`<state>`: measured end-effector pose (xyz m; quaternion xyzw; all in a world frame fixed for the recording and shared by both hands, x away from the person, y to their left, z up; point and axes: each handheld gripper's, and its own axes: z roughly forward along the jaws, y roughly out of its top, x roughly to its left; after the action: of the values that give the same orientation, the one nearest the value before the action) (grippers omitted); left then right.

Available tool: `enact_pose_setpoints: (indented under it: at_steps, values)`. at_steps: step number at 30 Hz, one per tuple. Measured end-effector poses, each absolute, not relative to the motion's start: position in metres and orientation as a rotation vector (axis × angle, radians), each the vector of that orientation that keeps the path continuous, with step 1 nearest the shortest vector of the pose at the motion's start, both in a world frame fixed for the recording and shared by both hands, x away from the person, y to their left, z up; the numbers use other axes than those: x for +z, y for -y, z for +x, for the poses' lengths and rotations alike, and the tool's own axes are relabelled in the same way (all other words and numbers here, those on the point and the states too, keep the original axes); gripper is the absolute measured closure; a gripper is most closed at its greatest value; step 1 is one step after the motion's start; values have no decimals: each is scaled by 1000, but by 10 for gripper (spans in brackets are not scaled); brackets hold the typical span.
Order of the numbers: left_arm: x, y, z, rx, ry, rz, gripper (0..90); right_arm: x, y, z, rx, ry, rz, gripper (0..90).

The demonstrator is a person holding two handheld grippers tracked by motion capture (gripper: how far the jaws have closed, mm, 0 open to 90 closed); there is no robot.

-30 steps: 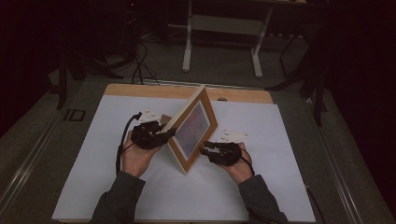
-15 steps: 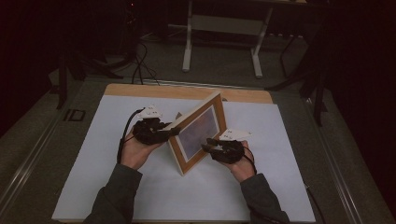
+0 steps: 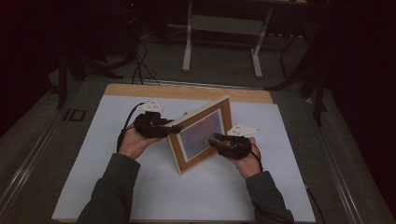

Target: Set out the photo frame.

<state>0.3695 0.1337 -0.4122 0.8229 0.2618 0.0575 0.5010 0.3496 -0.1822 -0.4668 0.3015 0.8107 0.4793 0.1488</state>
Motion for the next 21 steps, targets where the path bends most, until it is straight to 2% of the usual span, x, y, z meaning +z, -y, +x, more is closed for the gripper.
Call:
enact_pose_setpoints:
  at_steps: [7, 8, 10, 17, 21]
  values:
    - [-415, -133, 367, 184, -672, 1961, 692, -465, 190, 356, 1381, -2289, 914, 595]
    - [-416, -133, 365, 180, -677, 1955, 621, -466, 195, 360, 1372, -2276, 931, 596]
    - [-417, -132, 362, 201, -697, 1961, 582, -466, 200, 363, 1366, -2264, 951, 596]
    - [-419, -138, 348, 219, -768, 1876, 525, -464, 215, 375, 1358, -2210, 1014, 605]
    - [-421, -141, 335, 302, -853, 1825, 474, -458, 221, 383, 1354, -2187, 1027, 612]
